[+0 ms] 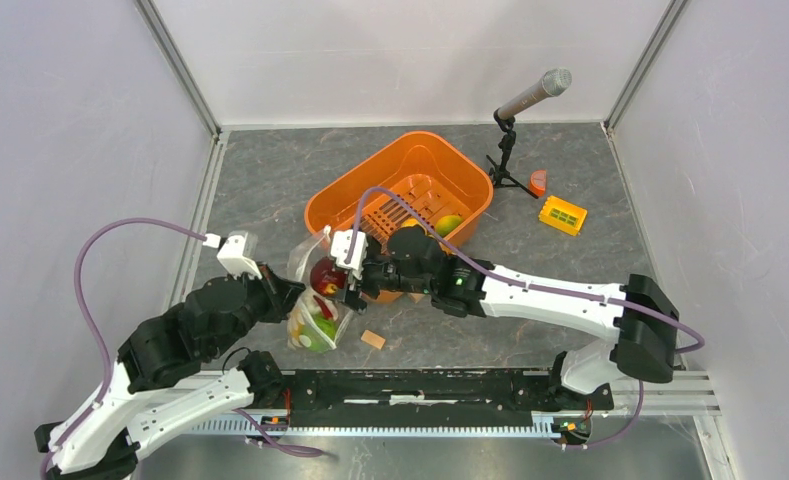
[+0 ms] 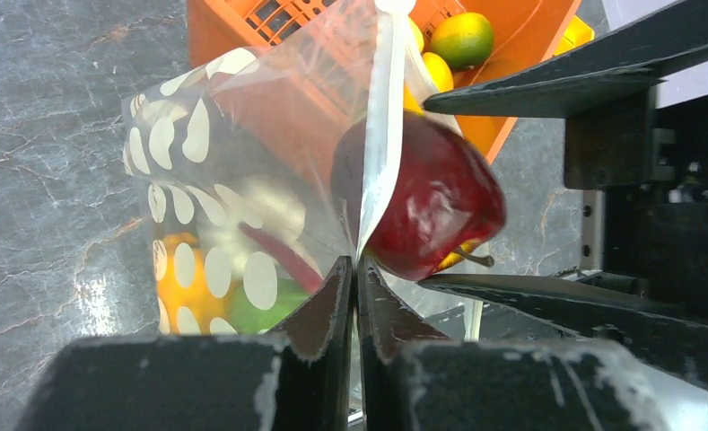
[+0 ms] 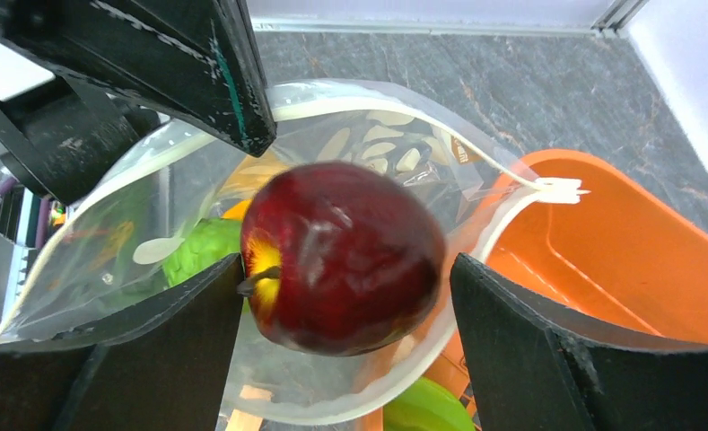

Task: Place the food in the zip-top bag and seal the zipper
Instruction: Place the fake fruit in the zipper food storage bag, then pick up the fake fruit from the bin.

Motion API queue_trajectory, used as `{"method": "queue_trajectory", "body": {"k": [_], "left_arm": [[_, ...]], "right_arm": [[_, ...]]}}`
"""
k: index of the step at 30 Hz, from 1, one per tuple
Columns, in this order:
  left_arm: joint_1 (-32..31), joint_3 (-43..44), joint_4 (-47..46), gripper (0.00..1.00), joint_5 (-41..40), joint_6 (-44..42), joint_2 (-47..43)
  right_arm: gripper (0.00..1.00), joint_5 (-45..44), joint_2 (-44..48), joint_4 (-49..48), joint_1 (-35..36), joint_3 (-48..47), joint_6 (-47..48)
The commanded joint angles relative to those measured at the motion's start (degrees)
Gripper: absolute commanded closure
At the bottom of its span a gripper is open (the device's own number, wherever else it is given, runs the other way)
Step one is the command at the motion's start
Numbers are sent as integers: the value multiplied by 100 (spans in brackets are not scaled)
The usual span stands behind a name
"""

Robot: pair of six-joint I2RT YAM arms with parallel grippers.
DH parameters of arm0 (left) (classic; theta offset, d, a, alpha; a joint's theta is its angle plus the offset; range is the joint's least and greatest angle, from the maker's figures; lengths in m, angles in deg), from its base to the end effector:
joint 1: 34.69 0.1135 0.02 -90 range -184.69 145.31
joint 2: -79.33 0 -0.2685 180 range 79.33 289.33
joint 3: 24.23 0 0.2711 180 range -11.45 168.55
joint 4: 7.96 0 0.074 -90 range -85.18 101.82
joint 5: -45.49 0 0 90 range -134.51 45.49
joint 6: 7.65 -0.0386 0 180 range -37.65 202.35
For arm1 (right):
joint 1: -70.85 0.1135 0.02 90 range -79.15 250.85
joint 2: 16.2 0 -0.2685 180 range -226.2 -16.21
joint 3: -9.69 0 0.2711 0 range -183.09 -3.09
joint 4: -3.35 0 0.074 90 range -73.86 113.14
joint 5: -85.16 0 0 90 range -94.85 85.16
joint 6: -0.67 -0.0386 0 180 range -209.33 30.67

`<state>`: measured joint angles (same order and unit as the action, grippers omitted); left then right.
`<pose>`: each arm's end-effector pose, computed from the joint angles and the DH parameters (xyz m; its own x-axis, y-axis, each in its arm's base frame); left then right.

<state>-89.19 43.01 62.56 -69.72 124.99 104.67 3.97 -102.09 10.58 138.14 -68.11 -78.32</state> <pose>0.0568 -0.0513 0.3573 -0.5565 -0.2752 -0.7839 0.1937 0.8746 -0.4445 0.1402 0.3503 0.3135 0.0849 -0.2861 -0.9544 -0.9703 0.1942 -0.1445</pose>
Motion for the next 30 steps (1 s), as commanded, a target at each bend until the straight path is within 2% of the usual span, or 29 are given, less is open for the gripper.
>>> {"method": "queue_trajectory", "body": {"k": [1,8,12,15,18,22,25,28,30], "left_arm": [[-15,195,-63,90,-315,246,-147],[-17,149,-59,90,-335,276,-221],[-11,85,-16,90,-400,298,-253],[-13,65,125,90,-586,401,-219],[-14,136,607,92,-1373,768,-155],[-17,441,704,95,-1703,535,-65],[-16,566,718,95,-1608,342,97],[-12,480,552,94,-1289,214,169],[-10,323,374,94,-1111,163,141]], "right_arm": [[11,153,498,-475,13,32,-9],[9,156,356,-449,13,-46,-183],[10,36,633,-672,13,89,-207],[15,-574,957,-629,3,135,-124],[20,-1562,1223,-411,-38,152,-128],[23,-2686,1460,-121,-288,362,-573],[23,-2402,1432,288,-954,383,-1069],[23,-1584,1002,1044,-1827,96,-1559],[15,-1381,549,1727,-2092,-304,-1279]]}}
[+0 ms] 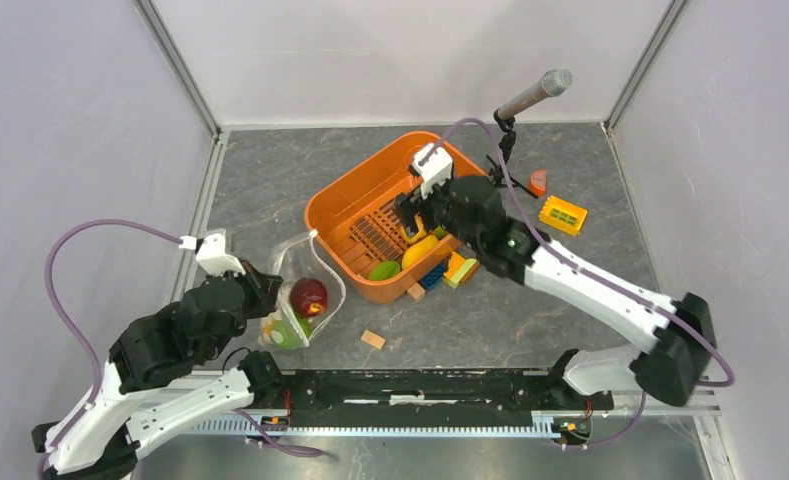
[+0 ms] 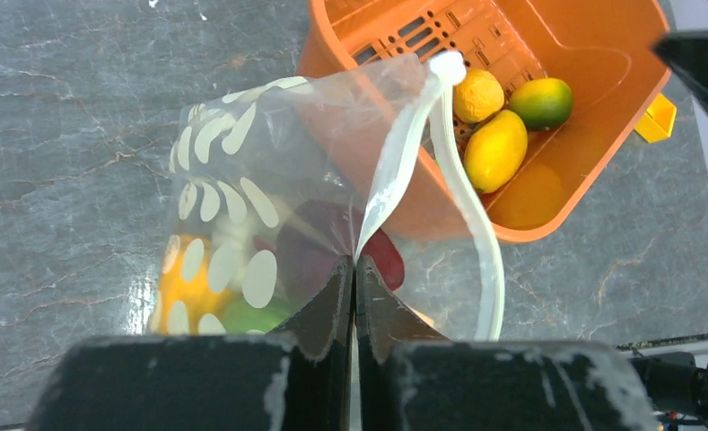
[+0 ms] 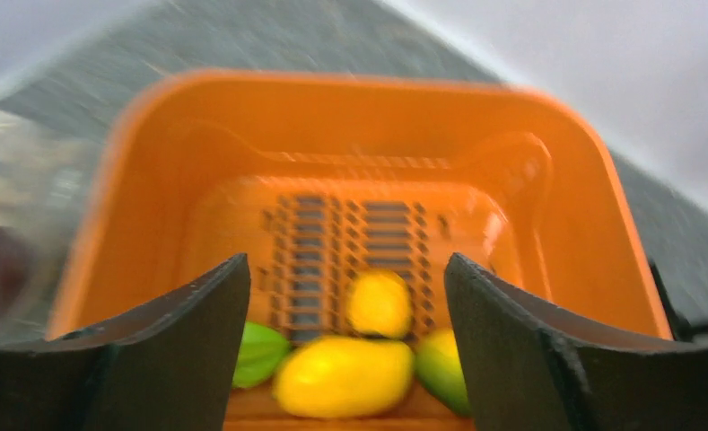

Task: Place the food in the zip-top bag and seal the zipper
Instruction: Pick up the fake fruit from the bin.

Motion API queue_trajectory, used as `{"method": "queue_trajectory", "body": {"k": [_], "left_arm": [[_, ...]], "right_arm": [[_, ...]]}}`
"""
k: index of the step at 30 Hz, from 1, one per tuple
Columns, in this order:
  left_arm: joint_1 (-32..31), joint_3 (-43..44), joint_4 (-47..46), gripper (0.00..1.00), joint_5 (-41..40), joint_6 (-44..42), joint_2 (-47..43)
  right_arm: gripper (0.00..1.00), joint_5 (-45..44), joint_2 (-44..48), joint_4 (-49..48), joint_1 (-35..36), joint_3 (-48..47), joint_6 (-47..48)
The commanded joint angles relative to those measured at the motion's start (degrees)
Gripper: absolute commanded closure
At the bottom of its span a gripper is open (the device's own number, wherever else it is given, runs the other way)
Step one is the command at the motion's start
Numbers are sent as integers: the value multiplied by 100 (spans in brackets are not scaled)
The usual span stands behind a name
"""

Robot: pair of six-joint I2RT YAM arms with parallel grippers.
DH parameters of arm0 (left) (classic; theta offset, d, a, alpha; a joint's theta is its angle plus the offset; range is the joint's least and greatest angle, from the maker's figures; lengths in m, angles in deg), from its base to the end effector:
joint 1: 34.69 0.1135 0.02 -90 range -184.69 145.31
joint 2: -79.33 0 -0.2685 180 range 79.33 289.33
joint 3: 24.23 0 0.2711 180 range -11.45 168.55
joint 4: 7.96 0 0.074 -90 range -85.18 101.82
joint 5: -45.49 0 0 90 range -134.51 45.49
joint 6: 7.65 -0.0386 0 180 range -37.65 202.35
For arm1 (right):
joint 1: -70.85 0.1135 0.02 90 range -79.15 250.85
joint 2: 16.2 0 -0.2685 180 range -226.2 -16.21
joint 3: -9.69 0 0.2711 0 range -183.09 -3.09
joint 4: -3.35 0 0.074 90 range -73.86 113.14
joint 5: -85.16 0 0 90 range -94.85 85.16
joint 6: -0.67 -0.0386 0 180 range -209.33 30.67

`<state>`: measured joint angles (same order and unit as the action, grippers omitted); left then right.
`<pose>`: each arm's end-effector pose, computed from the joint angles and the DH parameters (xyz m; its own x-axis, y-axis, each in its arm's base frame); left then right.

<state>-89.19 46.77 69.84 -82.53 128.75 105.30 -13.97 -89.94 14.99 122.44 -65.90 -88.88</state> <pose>0.0530 -0.0334 0.3664 -0.4634 -0.3327 -0.8213 0.0073 0.9254 -0.3790 0.2075 0.2518 0.3609 -0.1003 -0.1390 -0.9852 -0.6773 0.7349 -0.0347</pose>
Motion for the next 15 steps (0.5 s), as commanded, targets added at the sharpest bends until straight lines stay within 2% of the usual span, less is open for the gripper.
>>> {"method": "queue_trajectory", "body": {"k": [1,4,10,15], "left_arm": [[-16,-118,-398,94,225,-214,54],[-12,-242,-403,94,234,-226,-44],[-15,-450,-349,94,-183,-218,-356],[-9,-436,-344,94,-551,-315,-223]], "right_arm": [[13,445,-934,1617,-603,-789,-104],[10,647,-1662,2580,-864,-1469,323],[7,1016,-2738,3636,-1156,-2362,689],[6,1619,-4173,5326,-1165,-4140,1240]]}}
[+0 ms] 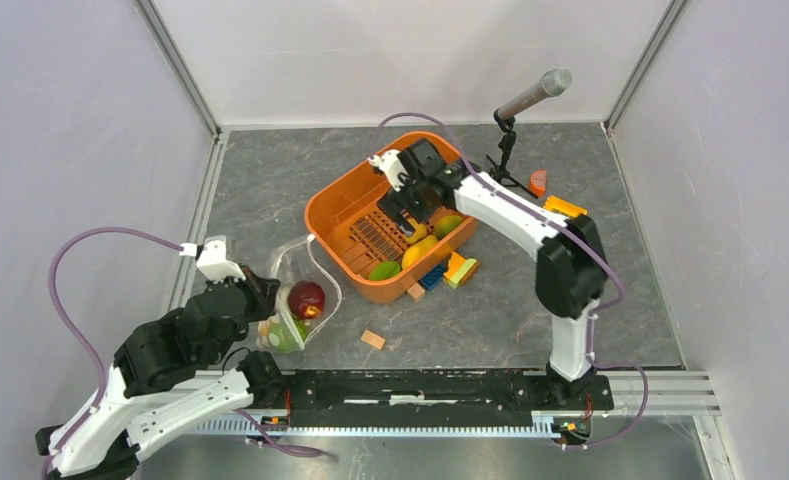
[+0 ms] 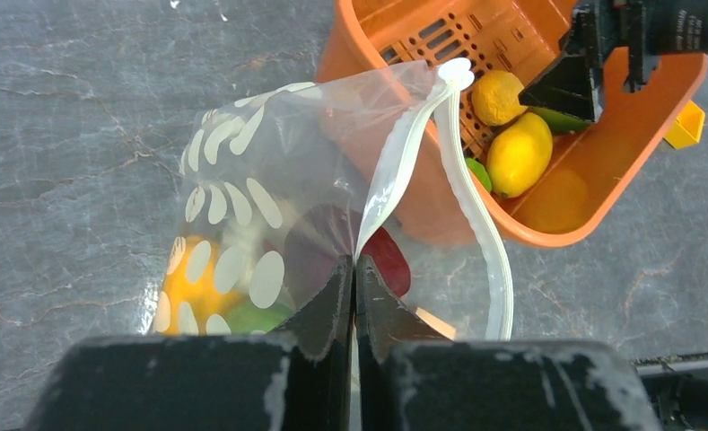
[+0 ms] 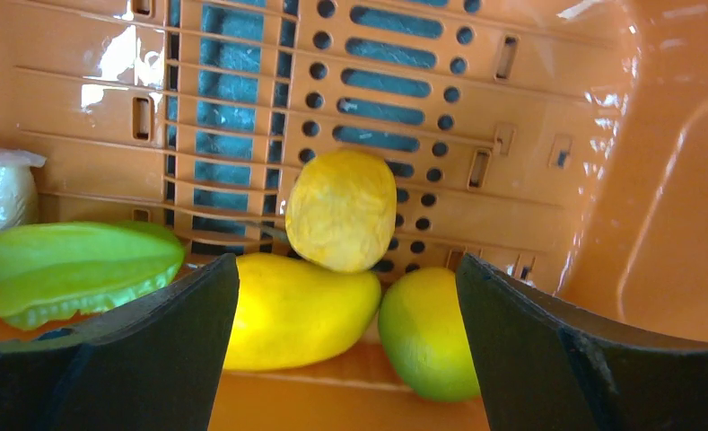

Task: Place the food in the zip-top bag and seal the zipper
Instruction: Pick up the fake fruit from the bin.

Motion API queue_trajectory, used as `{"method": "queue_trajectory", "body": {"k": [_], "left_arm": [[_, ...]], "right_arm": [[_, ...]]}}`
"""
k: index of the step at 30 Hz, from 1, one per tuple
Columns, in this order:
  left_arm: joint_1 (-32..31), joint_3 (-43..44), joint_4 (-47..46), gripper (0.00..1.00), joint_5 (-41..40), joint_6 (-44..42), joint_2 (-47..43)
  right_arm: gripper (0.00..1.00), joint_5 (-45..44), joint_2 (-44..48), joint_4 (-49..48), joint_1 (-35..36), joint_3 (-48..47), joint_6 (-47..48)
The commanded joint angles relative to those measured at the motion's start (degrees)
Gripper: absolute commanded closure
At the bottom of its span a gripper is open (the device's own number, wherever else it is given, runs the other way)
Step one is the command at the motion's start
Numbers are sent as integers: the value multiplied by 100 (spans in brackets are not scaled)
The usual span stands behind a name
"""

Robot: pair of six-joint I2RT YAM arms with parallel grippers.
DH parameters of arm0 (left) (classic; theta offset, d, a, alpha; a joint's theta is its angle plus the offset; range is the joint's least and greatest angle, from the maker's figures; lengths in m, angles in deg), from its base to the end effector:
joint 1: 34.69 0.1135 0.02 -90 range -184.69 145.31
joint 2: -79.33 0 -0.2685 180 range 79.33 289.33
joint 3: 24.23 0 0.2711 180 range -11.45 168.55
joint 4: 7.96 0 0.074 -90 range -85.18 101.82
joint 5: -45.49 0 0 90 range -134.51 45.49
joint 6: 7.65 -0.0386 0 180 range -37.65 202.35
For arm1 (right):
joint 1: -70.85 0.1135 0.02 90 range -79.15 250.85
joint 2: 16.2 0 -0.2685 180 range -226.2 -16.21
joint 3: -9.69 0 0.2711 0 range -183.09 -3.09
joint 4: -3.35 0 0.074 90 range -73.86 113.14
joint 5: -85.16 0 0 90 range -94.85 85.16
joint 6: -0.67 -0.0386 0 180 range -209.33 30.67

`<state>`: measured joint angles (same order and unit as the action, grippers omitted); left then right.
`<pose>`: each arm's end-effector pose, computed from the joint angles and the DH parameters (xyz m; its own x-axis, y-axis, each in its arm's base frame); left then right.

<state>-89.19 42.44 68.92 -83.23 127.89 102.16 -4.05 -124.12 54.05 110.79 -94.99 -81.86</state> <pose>0.0518 -0.0310 0.3487 -0.4578 -0.3172 -0.8306 0.0056 0.9331 -0.3594 0.3367 0.2826 0.2626 -0.5303 -0.6136 -0.5851 -0.7232 0.6875 -0.0655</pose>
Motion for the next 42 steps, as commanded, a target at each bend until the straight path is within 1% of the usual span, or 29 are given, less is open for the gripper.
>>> {"method": "queue_trajectory", "body": {"k": [1,6,8,11,13,16,19,21,22,26,28,29,31,32,34,36,38,42], "left_arm": [[-14,28,-248,94,-528,-265,127],[-15,113,-159,94,-829,-412,171],[-17,104,-111,94,-968,-431,142],[-14,113,-48,94,-1125,-495,97],[-12,122,-28,94,-1221,-549,58],[-12,122,-55,94,-1328,-687,44],[-11,92,-70,94,-1401,-731,54],[-12,78,-71,94,-1401,-718,58],[-17,71,-68,94,-1393,-699,60],[-16,69,-35,94,-1388,-615,41],[-15,91,4,94,-1401,-556,30],[-9,95,30,94,-1416,-521,41],[-17,96,42,94,-1421,-475,49],[-15,96,44,94,-1418,-463,54],[-16,93,37,94,-1427,-425,101],[-15,87,33,94,-1455,-414,161],[-13,87,37,94,-1479,-399,217],[-11,113,67,94,-1471,-345,278]], "right_arm": [[6,642,-926,1640,5,-1489,596],[4,335,-1443,2322,5,-1769,837],[4,353,-1524,2431,5,-1579,886],[4,626,-1666,2488,13,-1384,947],[4,669,-1821,2523,29,-1302,976],[10,479,-2127,2539,78,-1240,948],[20,482,-2407,2513,120,-1412,921],[41,487,-2607,2438,128,-1650,814],[48,479,-2657,2323,128,-1740,727],[71,498,-2476,1460,101,-1665,442],[87,508,-2312,1061,76,-1669,390],[90,506,-2237,862,58,-1693,358],[95,677,-2025,526,32,-1786,372],[96,840,-1889,336,20,-1777,394],[97,988,-1548,-306,18,-1568,333],[97,865,-1247,-1064,-27,-1218,63],[98,825,-1211,-1469,-106,-1176,-110],[98,952,-1449,-1686,-195,-1384,-89]]}}
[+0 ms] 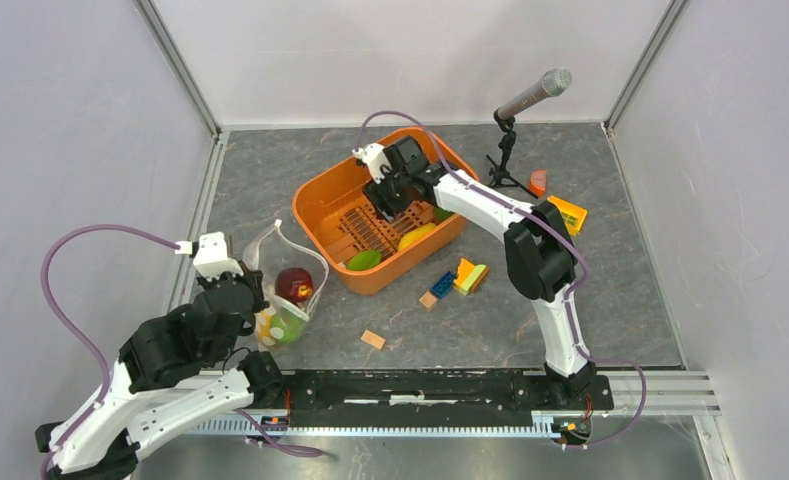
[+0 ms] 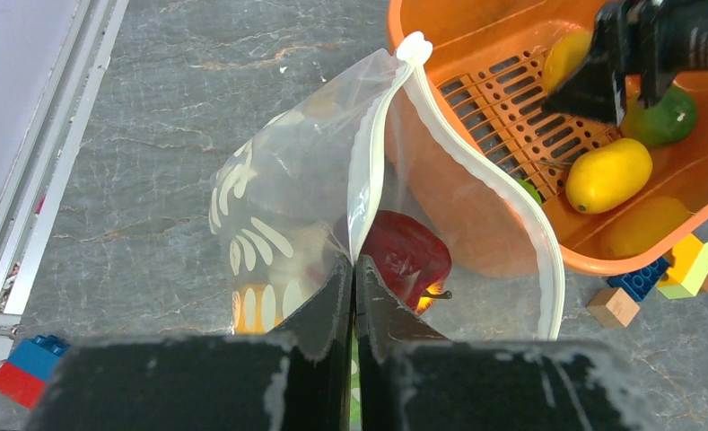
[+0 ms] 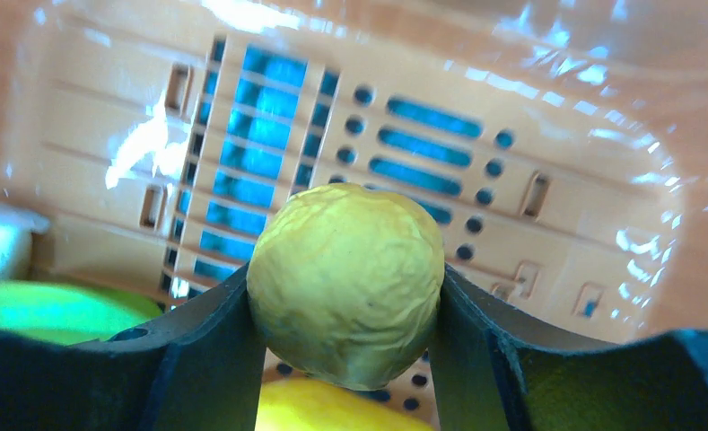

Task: Place the food in the zip-top bag and seal the zipper
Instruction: Pick up the fake fruit from the bin.

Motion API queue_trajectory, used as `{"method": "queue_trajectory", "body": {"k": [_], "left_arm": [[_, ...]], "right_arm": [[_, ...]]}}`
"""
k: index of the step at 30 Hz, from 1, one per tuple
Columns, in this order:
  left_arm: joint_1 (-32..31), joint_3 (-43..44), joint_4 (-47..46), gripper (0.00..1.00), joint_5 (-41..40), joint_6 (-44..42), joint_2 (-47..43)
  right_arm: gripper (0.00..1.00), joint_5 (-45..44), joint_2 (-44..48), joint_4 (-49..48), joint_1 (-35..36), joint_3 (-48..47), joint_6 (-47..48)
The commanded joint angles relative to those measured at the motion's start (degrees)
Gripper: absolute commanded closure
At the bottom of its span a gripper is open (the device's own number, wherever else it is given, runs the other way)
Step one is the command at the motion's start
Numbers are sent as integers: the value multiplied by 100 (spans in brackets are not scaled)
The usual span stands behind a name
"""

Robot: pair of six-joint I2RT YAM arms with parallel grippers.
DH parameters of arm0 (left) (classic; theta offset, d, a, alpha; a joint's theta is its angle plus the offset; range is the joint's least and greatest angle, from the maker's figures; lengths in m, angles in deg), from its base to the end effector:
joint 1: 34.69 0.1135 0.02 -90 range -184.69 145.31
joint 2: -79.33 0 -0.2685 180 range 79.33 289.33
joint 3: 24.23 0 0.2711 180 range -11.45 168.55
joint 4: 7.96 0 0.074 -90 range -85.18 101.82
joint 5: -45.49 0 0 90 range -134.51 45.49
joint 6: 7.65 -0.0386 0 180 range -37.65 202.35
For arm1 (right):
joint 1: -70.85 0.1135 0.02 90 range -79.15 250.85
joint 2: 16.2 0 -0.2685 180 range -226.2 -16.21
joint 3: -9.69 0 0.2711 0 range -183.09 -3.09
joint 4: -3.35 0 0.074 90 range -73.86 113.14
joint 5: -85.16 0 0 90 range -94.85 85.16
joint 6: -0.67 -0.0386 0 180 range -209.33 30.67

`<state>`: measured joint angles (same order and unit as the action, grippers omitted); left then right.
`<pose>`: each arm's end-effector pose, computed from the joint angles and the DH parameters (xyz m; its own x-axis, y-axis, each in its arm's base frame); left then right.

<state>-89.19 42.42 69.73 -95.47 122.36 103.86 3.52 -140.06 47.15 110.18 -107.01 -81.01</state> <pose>0.0574 -0.0288 0.3496 -0.3525 -0.2031 -0.9135 -0.1054 0.9786 -0.1769 0.3904 0.3271 0.2155 -0.4935 -0.5894 -0.6396 -0.7775 0.6286 0.0206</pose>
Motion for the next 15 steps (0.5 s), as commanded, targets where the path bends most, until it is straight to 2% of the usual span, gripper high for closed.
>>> {"method": "queue_trajectory", "body": {"k": [1,8,12,15], "left_arm": [[-16,115,-5,94,-251,222,100],[-16,80,5,94,-320,283,54],[-12,88,9,94,-270,331,89],[-17,83,-25,94,-143,367,89]], "right_arm": [[99,230,131,-1089,-144,-153,-180],[99,827,509,-2224,-304,493,-521],[97,2047,1012,-3042,-330,1209,-489],[96,2611,1620,-3957,-330,2003,-559]]}}
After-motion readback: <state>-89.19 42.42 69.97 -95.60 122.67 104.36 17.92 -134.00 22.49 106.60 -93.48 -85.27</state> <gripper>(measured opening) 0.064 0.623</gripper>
